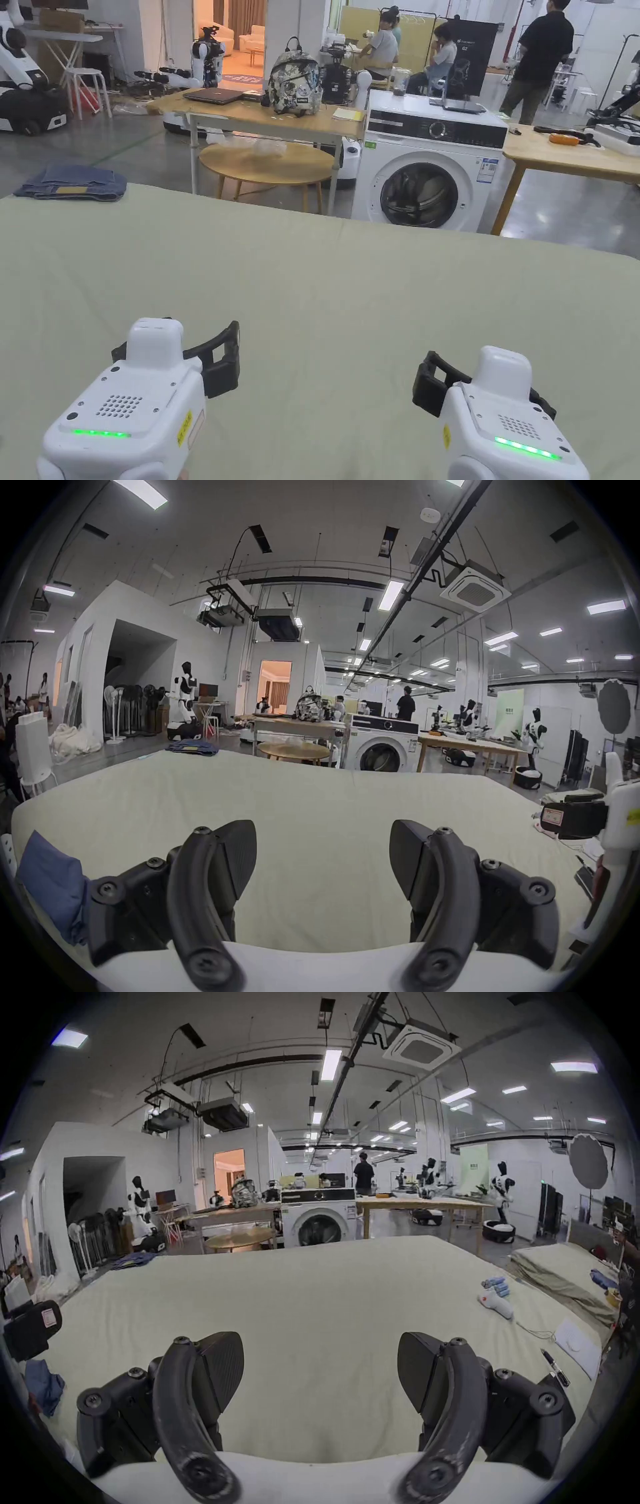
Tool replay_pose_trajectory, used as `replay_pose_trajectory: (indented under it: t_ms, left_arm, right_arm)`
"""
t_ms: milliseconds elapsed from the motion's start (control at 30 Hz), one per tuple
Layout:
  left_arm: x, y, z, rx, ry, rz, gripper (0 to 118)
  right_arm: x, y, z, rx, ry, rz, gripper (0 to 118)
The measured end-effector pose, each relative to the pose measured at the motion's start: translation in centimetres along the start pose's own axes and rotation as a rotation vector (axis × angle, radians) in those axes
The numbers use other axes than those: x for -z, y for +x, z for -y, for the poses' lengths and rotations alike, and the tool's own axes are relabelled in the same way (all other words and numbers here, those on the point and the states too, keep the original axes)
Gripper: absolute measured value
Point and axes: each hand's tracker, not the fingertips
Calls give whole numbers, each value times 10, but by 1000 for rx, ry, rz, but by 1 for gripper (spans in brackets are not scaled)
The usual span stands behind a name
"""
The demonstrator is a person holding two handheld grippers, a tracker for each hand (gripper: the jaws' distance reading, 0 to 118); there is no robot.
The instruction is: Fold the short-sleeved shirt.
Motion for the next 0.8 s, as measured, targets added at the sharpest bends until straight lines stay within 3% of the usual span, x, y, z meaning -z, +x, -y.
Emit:
replay_pose_trajectory:
  t_ms: [533,800]
  left_arm:
    - [1,7,-1,18,37,-98,80]
    - [4,9,-4,58,33,-120,80]
  right_arm:
    - [5,10,-3,59,-38,-24,94]
    - [4,5,-4,17,-3,4,94]
